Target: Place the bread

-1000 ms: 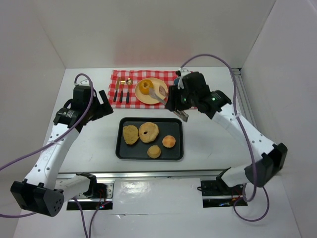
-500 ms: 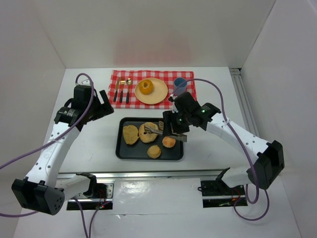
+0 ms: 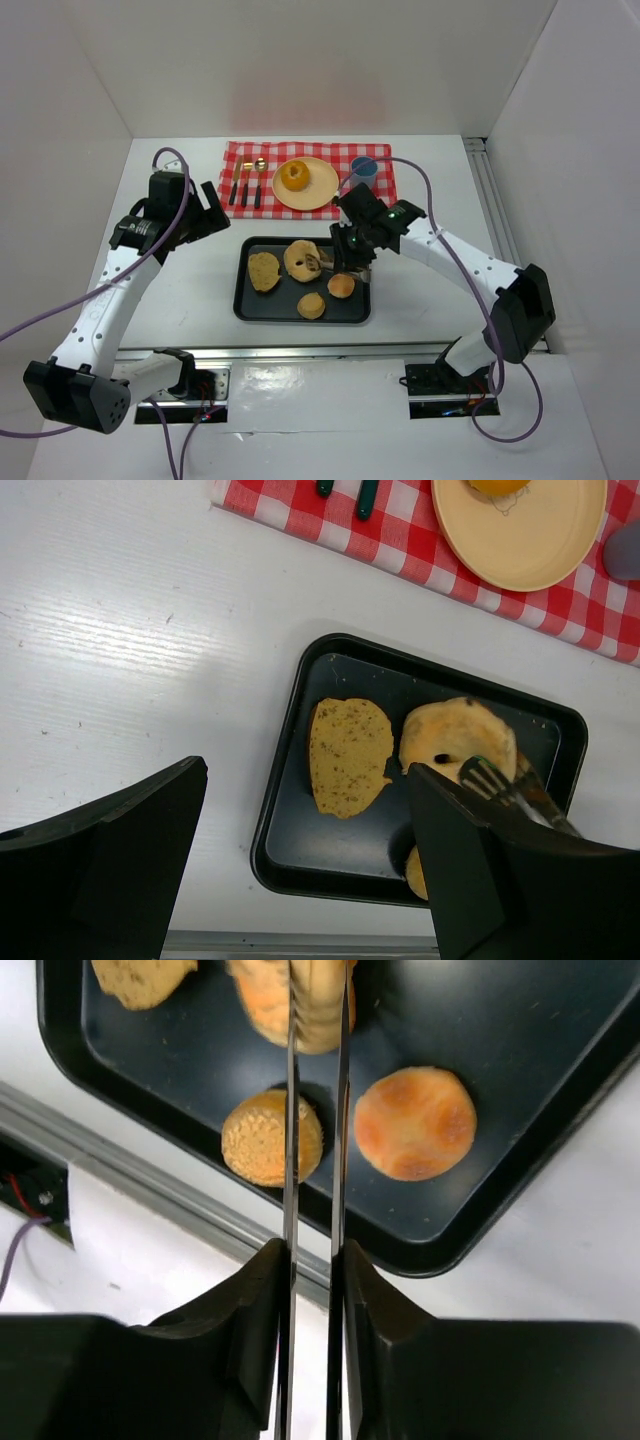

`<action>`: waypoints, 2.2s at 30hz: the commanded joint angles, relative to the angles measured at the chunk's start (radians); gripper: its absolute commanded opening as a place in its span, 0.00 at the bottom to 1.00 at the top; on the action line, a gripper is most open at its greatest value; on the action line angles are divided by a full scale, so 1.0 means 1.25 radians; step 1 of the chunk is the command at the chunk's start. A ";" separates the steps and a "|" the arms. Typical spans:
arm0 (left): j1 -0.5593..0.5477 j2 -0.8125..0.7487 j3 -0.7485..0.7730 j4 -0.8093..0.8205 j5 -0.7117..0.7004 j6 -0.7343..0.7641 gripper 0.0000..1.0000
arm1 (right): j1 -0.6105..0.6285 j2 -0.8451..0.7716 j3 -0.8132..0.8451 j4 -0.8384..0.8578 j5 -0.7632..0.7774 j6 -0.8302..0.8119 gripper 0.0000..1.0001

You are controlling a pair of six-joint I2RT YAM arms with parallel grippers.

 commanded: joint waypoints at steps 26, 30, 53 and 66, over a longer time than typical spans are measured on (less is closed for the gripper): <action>0.005 -0.002 0.008 0.029 0.025 0.008 0.94 | -0.182 0.311 0.454 0.148 0.078 -0.081 0.59; 0.005 -0.002 0.008 0.029 0.032 0.001 0.94 | -0.182 0.269 0.464 0.140 0.094 -0.081 0.59; 0.013 0.027 0.031 0.043 0.070 -0.007 0.94 | -0.349 0.026 0.333 0.070 0.259 -0.097 0.64; 0.021 0.057 0.054 0.052 0.094 -0.007 0.94 | -0.502 -0.026 0.114 0.162 0.343 -0.114 0.66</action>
